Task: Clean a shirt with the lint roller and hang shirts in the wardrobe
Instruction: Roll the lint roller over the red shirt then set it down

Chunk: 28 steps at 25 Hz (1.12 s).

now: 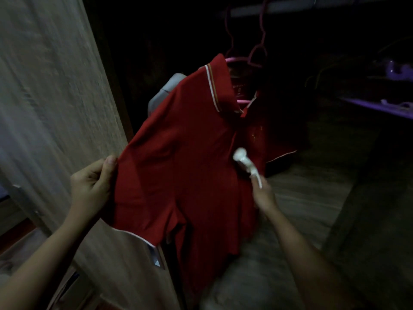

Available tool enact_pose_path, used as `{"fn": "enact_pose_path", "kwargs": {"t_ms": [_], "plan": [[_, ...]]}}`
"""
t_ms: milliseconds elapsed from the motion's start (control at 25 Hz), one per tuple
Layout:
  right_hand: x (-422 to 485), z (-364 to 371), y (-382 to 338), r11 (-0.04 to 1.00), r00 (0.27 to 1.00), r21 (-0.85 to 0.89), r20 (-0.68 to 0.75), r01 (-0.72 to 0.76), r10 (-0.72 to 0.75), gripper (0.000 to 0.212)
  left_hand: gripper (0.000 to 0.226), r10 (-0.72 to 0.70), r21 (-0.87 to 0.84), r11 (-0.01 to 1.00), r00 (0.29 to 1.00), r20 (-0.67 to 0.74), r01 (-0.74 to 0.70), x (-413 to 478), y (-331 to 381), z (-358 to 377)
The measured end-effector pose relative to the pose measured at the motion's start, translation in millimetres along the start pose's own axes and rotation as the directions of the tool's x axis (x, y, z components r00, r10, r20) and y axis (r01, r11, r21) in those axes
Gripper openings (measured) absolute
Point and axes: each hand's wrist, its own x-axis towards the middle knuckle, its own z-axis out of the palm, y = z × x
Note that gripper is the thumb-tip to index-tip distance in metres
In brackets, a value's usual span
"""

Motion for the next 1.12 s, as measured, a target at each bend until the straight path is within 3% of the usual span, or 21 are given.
{"fn": "enact_pose_path", "kwargs": {"t_ms": [200, 320, 440, 560, 640, 720, 840, 920, 1040, 1120], "plan": [[47, -24, -27, 0.998, 0.995, 0.056, -0.096, 0.017, -0.012, 0.034, 0.057, -0.011, -0.010, 1.000, 1.000, 0.007, 0.011, -2, 2, 1], [12, -5, 31, 0.995, 0.997, -0.085, 0.068, 0.044, -0.038, 0.036, 0.055, -0.004, -0.009, 1.000, 1.000, -0.012, 0.003, -3, 1, 3], [-67, 18, 112, 0.979, 0.950, -0.169, 0.267, -0.118, 0.161, 0.040, 0.056, 0.007, -0.007, 1.000, 1.000, -0.011, -0.007, -3, 0, 3], [-102, 17, 124, 0.956, 0.913, -0.246, 0.330, -0.162, 0.240, 0.036, 0.055, 0.031, 0.012, 0.999, 0.999, -0.010, -0.030, -2, -3, 2], [-65, 10, 105, 0.976, 0.938, -0.206, 0.321, -0.068, 0.133, 0.043, 0.056, 0.030, 0.008, 1.000, 0.999, -0.012, -0.029, -1, -4, 3], [-7, -2, 73, 0.975, 0.960, -0.219, 0.276, 0.023, 0.039, 0.032, 0.058, 0.028, 0.007, 1.000, 0.999, -0.016, -0.028, -1, -4, 3], [63, -24, 15, 0.967, 0.988, -0.216, 0.106, 0.135, -0.114, 0.032, 0.055, 0.037, 0.014, 0.999, 0.999, -0.018, -0.037, -2, -3, 3], [80, -34, -17, 0.966, 0.990, -0.218, 0.032, 0.138, -0.134, 0.036, 0.053, 0.042, 0.026, 0.999, 0.999, -0.022, -0.041, -2, -4, 3], [65, -25, -14, 0.977, 0.986, -0.134, 0.048, 0.166, -0.161, 0.032, 0.051, 0.037, 0.031, 0.999, 0.999, -0.026, -0.036, -1, -5, 4], [27, -4, 26, 0.983, 0.981, -0.106, 0.135, 0.152, -0.137, 0.028, 0.052, 0.030, 0.037, 0.999, 0.999, -0.022, -0.029, -2, -6, 3]]}}
